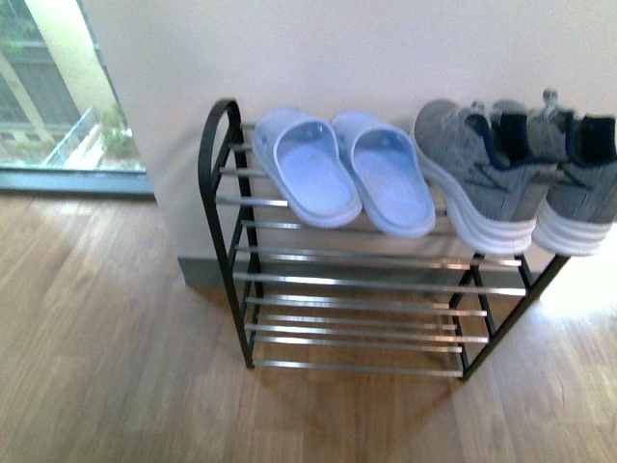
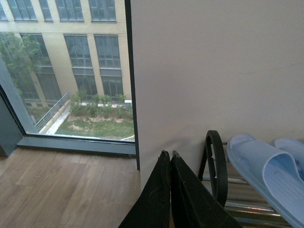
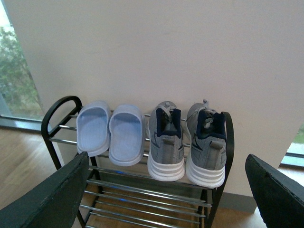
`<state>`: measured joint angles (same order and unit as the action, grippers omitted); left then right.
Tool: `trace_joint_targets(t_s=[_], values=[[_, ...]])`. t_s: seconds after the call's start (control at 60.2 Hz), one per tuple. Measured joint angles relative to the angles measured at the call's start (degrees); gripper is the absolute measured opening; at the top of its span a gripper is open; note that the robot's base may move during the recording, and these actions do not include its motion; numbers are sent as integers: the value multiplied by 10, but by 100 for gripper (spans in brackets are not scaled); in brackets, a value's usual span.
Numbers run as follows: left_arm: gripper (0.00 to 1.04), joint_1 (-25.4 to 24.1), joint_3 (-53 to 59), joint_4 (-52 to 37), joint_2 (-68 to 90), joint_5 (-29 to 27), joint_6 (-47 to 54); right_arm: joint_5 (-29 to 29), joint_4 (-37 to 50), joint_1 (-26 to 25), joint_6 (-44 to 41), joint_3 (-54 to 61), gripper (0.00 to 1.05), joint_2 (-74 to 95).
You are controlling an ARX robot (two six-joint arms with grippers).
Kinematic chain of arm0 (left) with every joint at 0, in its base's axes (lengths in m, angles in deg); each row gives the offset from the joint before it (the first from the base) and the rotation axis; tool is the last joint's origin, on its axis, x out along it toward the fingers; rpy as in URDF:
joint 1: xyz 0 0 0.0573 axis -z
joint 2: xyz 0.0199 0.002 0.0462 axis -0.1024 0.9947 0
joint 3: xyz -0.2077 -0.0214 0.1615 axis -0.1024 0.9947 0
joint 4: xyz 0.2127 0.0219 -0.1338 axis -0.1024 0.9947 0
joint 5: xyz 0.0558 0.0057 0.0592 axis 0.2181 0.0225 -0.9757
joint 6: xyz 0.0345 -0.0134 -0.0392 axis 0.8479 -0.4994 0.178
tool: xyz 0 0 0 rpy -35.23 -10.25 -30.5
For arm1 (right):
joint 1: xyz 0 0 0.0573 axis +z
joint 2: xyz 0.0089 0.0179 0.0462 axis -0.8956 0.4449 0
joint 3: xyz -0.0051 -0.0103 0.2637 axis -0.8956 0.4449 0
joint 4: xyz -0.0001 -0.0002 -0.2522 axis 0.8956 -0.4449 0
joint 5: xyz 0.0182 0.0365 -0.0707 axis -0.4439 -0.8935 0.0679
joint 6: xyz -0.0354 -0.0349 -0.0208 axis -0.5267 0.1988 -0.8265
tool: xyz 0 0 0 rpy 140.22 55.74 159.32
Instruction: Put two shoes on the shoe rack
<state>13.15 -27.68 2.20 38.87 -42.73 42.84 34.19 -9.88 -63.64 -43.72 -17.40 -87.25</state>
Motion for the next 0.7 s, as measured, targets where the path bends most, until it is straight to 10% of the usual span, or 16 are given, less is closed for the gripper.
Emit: trace_joint_targets(t_s=[0.697], values=[[1, -71, 170, 60, -225, 70, 0, -1, 0, 0, 0, 0, 95, 0]])
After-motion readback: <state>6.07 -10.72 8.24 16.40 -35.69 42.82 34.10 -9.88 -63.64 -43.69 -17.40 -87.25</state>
